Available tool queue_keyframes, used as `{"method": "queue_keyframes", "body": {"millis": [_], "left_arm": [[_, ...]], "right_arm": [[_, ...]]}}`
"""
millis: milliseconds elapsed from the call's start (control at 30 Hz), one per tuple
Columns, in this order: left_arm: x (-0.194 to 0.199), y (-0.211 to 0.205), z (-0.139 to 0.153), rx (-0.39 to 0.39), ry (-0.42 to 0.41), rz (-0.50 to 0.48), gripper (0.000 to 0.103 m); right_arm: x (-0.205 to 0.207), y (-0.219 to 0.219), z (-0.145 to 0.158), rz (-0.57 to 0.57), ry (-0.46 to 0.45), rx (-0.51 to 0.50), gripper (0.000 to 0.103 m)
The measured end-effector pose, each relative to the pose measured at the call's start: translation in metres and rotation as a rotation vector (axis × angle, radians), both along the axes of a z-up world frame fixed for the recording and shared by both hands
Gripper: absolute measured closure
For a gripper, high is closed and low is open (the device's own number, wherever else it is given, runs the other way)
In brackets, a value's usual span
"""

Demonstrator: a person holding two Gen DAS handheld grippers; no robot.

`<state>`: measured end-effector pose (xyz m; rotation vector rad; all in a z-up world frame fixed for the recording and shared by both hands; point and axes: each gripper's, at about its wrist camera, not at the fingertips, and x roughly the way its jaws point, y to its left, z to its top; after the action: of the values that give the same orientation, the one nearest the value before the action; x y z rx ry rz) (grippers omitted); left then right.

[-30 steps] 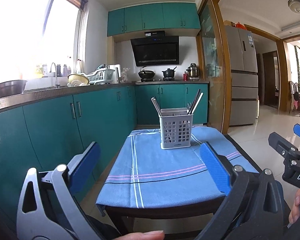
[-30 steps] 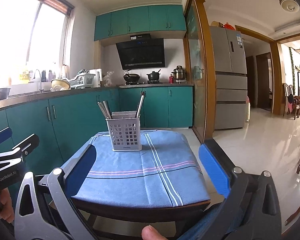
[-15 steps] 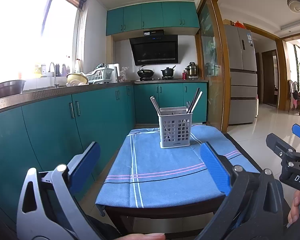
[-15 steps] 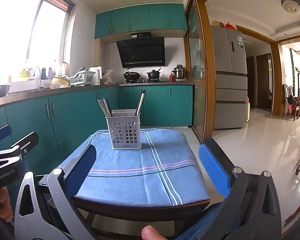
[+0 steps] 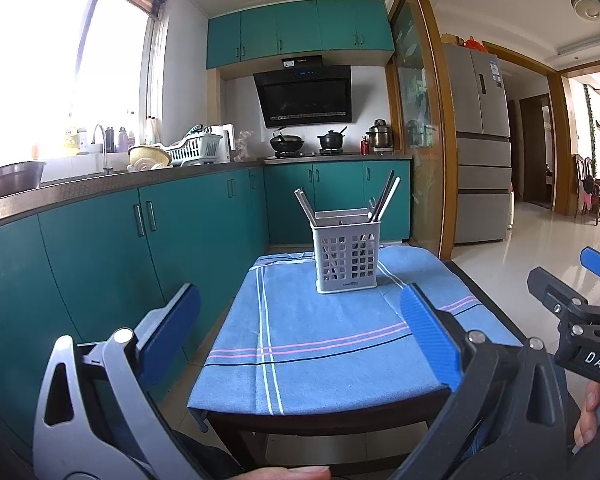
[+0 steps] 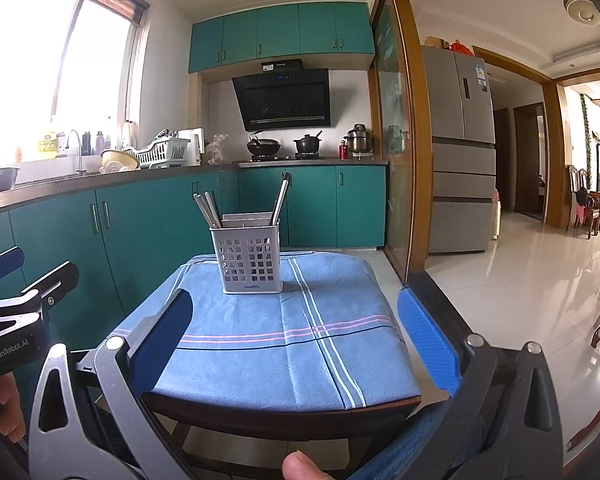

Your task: Organize utensils

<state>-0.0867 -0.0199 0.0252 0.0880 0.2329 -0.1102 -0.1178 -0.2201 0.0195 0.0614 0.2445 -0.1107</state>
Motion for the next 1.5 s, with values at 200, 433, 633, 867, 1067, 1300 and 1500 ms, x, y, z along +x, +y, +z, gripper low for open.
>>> {"method": "queue_keyframes", "body": {"millis": [200,433,633,867,1067,1300,1500], "left_arm": [[0.002,0.0,-0.001,-0.001,0.008,-0.003,0.004],[0.003,0.0,-0.001,-0.001,0.011,-0.001,0.004],[0.007,-0.002,-0.003,0.002,0.02,-0.007,0.004],[0.007,-0.005,-0.004,0.009,0.02,-0.009,0.004],[0.006,-0.007,-0.005,0.017,0.021,-0.003,0.004],[0.008,-0.008,-0.007,0.042,0.022,0.01,0.004],[0.013,-0.006,-0.009,0.03,0.034,-0.006,0.004]], "right_arm": [[0.003,0.0,-0.002,0.0,0.008,0.004,0.003],[0.005,-0.001,-0.003,0.004,0.011,0.007,0.003],[0.005,-0.002,-0.004,0.006,0.015,0.008,0.003],[0.006,-0.003,-0.006,0.004,0.02,0.011,0.003],[0.006,-0.004,-0.006,0.005,0.024,0.008,0.003],[0.009,-0.005,-0.008,0.005,0.035,0.012,0.003],[0.012,-0.006,-0.01,0.005,0.043,0.014,0.003]]}}
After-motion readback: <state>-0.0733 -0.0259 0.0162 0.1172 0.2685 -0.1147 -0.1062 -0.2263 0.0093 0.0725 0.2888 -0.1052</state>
